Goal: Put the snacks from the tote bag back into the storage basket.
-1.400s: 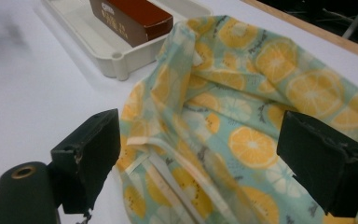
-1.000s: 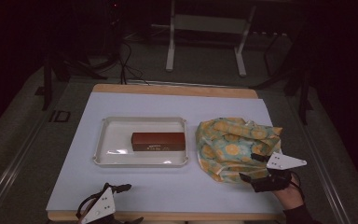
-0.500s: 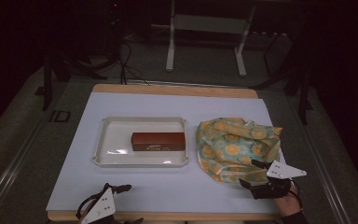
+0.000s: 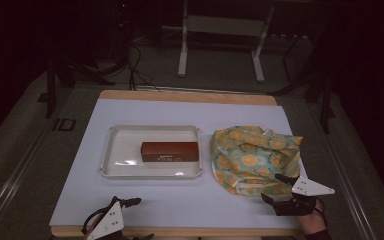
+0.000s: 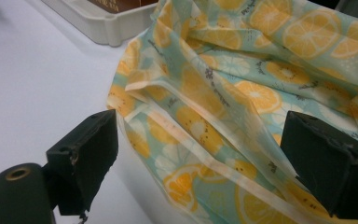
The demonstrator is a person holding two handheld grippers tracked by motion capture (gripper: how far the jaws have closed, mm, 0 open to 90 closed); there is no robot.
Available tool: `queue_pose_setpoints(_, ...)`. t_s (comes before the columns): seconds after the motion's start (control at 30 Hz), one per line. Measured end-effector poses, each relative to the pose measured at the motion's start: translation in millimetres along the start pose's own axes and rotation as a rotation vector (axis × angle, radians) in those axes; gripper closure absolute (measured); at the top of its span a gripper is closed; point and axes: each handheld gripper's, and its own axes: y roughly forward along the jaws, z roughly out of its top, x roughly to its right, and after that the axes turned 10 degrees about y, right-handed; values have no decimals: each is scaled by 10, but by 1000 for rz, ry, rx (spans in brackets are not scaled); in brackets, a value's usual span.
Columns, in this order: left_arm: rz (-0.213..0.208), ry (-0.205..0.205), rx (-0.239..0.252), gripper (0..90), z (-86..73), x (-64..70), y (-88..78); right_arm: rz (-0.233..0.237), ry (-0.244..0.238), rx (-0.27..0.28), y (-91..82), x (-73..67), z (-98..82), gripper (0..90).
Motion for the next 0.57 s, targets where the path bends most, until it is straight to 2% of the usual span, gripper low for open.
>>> queue_pose_setpoints(0.13, 0, -1, 1, 0, -2, -3, -1, 1, -18, -2, -2, -7, -32, 117)
queue_pose_setpoints(0.57, 0, 2, 1, 0, 1, -2, -1, 11, -19, 27, -24, 19, -47, 122)
